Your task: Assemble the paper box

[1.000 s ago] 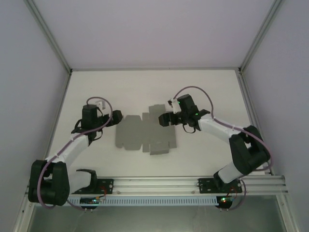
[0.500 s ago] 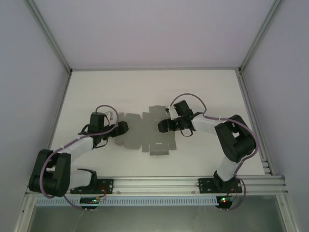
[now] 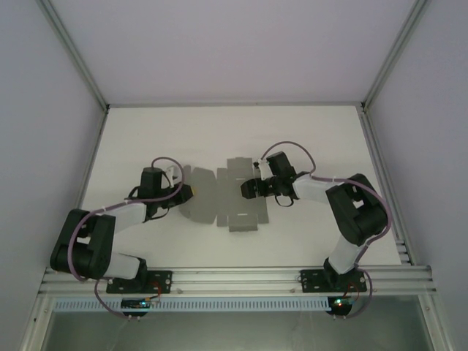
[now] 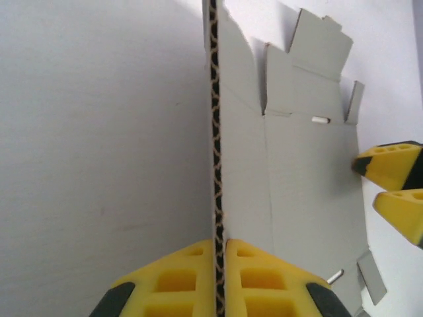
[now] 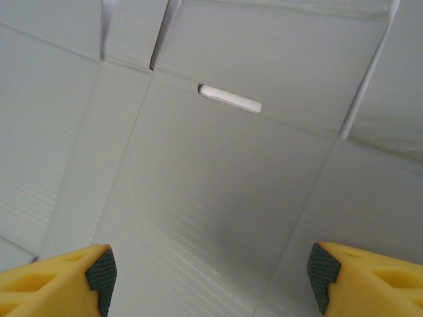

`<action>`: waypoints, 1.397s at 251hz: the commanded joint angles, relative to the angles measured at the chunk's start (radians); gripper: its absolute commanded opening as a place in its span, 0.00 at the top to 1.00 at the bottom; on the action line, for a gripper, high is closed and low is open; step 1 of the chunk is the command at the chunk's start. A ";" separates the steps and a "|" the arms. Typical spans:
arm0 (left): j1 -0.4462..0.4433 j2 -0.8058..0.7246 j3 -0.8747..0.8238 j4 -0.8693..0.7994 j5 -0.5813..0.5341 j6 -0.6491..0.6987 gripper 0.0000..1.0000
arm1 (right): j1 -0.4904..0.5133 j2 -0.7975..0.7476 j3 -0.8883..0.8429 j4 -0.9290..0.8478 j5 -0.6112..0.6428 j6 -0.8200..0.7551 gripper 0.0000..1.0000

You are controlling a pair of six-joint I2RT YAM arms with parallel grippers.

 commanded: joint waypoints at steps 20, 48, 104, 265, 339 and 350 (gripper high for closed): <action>-0.027 -0.033 0.071 0.002 0.032 0.036 1.00 | -0.019 -0.052 -0.025 -0.058 0.041 0.034 0.15; -0.037 -0.068 0.117 -0.055 -0.011 0.046 1.00 | -0.045 -0.135 -0.020 -0.105 0.075 0.027 0.13; -0.042 -0.155 0.177 -0.072 0.021 0.075 1.00 | -0.134 -0.302 -0.094 -0.151 0.029 0.020 0.13; -0.043 -0.403 0.194 -0.012 0.175 -0.043 1.00 | -0.288 -0.458 -0.191 -0.021 -0.357 0.005 0.26; -0.043 -0.469 0.176 0.021 0.163 -0.051 1.00 | -0.289 -0.481 -0.233 0.128 -0.495 0.051 0.48; -0.043 -0.478 0.173 0.017 0.153 -0.050 1.00 | -0.291 -0.485 -0.239 0.156 -0.514 0.061 0.48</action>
